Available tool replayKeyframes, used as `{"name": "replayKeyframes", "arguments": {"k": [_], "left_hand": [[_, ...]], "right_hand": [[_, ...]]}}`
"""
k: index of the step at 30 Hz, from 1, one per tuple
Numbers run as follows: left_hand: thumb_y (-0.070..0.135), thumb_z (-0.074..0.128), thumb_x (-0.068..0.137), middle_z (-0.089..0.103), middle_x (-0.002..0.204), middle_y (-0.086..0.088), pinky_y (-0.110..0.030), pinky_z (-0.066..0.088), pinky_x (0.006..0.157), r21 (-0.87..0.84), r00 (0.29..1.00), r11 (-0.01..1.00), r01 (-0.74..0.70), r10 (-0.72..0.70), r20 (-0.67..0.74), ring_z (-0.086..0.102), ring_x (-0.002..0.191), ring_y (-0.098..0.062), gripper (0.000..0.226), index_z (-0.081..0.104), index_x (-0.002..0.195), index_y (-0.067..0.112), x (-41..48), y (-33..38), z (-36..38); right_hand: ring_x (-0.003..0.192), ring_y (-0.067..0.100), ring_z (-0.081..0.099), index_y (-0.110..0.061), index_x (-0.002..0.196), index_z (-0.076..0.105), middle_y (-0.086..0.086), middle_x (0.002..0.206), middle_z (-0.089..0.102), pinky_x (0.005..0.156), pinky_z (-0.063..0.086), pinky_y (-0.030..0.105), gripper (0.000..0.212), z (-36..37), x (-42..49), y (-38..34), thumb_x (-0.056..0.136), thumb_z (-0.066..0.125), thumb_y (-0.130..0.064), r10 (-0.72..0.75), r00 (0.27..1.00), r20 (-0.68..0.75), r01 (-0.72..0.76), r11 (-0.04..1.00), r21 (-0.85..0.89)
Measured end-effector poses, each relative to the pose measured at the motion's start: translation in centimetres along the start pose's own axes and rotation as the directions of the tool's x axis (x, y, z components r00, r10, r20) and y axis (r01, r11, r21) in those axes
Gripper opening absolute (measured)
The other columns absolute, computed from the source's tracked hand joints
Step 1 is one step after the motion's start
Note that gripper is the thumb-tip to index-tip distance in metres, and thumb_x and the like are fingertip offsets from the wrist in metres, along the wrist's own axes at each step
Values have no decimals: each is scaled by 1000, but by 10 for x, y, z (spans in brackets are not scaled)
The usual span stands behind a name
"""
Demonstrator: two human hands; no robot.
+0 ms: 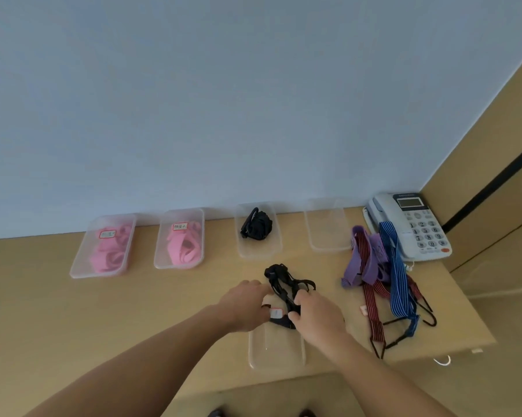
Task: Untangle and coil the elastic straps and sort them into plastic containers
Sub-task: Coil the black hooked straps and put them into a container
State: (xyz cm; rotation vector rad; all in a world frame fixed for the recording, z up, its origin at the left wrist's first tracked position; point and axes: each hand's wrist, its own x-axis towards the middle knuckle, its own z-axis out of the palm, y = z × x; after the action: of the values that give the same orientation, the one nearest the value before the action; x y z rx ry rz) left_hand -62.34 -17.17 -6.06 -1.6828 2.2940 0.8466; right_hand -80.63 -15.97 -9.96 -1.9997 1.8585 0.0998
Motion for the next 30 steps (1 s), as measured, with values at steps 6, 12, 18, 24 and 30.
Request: {"name": "replayKeyframes", "arguments": {"k": [6,12,18,24,30], "left_hand": [[37,54,93,50,141,-2,-42,41,105,72,999,997,-39,39,9,42,130,-24,54,44,144,22,-14,23,-2],[33,51,100,72,105,4,-22,49,80,-345,986,924,-165,143,-87,64,94,-11,24,65,111,18,-32,54,-39],[21,48,102,69,91,-4,-29,52,79,-852,935,427,-303,306,-180,63,88,-18,20,62,106,7,-52,89,-113],[18,44,102,67,92,-15,-33,55,75,-942,897,136,-305,374,-236,67,83,-28,24,58,107,-1,-61,103,-161],[15,52,101,72,91,-18,-30,58,77,-930,930,78,-359,109,-350,72,88,-34,20,59,103,-4,-58,99,-163]], "right_hand": [[59,12,55,-21,61,58,-10,58,57,52,39,29,22,-43,0,-1,78,62,-34,92,996,-18,-76,906,417],[60,19,45,-13,61,50,5,60,46,58,38,39,26,-115,-5,3,73,65,-30,110,992,-61,-23,636,771],[106,23,60,-10,103,67,9,110,67,97,45,39,66,-163,-22,13,80,49,-69,-62,968,-245,252,298,921],[78,22,57,-2,101,59,15,85,56,73,50,30,68,-181,-38,-2,89,44,-67,-346,893,-288,325,53,944],[53,19,47,-20,100,63,4,58,58,52,40,28,48,-194,-41,-10,86,52,-64,-246,894,-374,439,312,843]]}}
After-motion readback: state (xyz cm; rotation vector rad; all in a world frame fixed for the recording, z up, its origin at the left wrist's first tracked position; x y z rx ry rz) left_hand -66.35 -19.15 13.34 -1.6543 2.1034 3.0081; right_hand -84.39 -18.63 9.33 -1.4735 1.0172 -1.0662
